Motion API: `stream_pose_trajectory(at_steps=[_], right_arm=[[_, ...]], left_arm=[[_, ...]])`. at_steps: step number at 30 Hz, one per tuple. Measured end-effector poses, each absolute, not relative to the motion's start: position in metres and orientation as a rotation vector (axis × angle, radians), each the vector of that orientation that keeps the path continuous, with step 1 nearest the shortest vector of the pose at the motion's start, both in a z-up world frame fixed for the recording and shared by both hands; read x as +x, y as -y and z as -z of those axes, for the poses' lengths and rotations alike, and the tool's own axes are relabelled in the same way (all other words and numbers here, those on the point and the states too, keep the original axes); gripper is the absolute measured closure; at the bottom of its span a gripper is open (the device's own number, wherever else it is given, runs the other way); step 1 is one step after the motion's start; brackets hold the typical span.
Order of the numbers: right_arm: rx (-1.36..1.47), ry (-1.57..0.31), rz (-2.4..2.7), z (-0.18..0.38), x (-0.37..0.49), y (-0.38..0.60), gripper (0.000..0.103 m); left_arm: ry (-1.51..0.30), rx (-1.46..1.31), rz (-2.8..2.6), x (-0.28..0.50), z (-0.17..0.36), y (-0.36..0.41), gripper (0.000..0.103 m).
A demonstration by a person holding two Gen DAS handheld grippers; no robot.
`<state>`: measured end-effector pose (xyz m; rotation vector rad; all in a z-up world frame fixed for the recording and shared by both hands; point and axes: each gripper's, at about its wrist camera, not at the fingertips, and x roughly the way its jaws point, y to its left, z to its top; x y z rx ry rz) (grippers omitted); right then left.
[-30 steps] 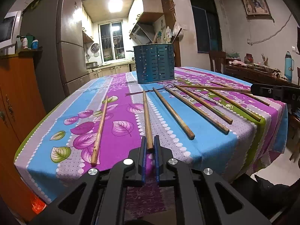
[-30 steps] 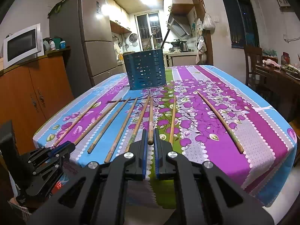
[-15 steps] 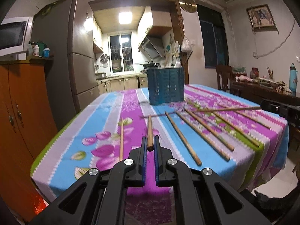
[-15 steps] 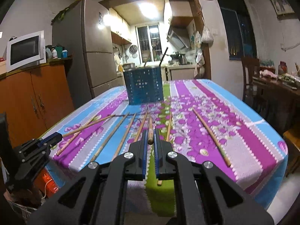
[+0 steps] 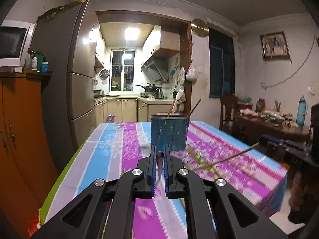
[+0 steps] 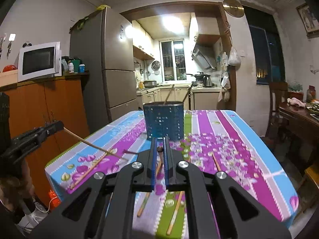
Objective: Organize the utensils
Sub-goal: 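Lift the right tool's chopstick to the blue holder while the left tool carries its chopstick there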
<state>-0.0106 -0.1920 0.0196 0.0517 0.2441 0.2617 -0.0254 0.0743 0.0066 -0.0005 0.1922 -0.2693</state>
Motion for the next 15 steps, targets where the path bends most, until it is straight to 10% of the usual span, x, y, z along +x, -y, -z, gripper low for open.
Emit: stream_pose_trajectory(at_steps=[15], right_arm=[[0.047,-0.204,-0.304,-0.060,0.011,0.199,0.098]], left_arm=[[-0.172,-0.015,0.286,-0.005,-0.054,-0.069,0.095]])
